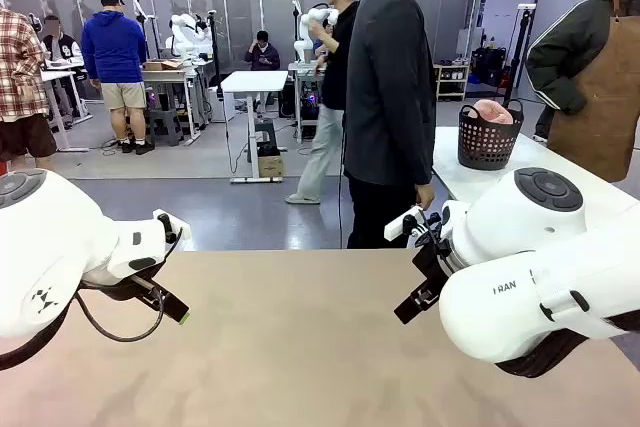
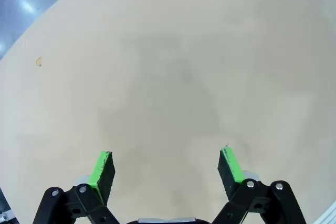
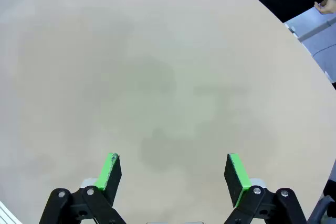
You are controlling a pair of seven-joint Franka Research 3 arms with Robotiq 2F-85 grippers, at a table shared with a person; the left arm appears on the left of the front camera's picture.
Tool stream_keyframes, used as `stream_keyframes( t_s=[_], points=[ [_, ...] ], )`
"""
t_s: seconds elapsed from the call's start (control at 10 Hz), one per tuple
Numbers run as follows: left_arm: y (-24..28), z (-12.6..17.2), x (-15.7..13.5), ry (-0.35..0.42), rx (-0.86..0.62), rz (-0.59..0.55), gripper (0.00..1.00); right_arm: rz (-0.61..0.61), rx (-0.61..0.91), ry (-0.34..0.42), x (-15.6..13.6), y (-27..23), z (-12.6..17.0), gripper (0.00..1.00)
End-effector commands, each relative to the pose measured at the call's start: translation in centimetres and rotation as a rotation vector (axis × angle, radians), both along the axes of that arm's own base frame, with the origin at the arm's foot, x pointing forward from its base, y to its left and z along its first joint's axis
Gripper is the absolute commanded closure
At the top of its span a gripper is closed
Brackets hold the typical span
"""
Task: Fold the towel.
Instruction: Grab the top end of the 100 cm Hotel Towel extended by the human.
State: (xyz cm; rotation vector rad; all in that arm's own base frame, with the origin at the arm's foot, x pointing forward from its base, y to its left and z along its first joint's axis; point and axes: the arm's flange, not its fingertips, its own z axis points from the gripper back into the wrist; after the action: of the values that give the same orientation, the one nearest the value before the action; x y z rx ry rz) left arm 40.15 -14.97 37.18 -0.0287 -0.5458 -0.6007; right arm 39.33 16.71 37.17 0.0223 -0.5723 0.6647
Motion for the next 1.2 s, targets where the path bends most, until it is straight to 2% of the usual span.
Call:
stream_keyframes(
  t_s=[0.0, 1.1],
  points=[
    [-0.02, 0.0, -0.01, 0.0, 0.0, 0.0, 0.0, 0.0, 0.0, 0.0, 0.0, 0.0, 0.0, 0.0],
    [-0.02, 0.0, -0.01, 0.0, 0.0, 0.0, 0.0, 0.0, 0.0, 0.0, 0.0, 0.0, 0.0, 0.0]
  ],
)
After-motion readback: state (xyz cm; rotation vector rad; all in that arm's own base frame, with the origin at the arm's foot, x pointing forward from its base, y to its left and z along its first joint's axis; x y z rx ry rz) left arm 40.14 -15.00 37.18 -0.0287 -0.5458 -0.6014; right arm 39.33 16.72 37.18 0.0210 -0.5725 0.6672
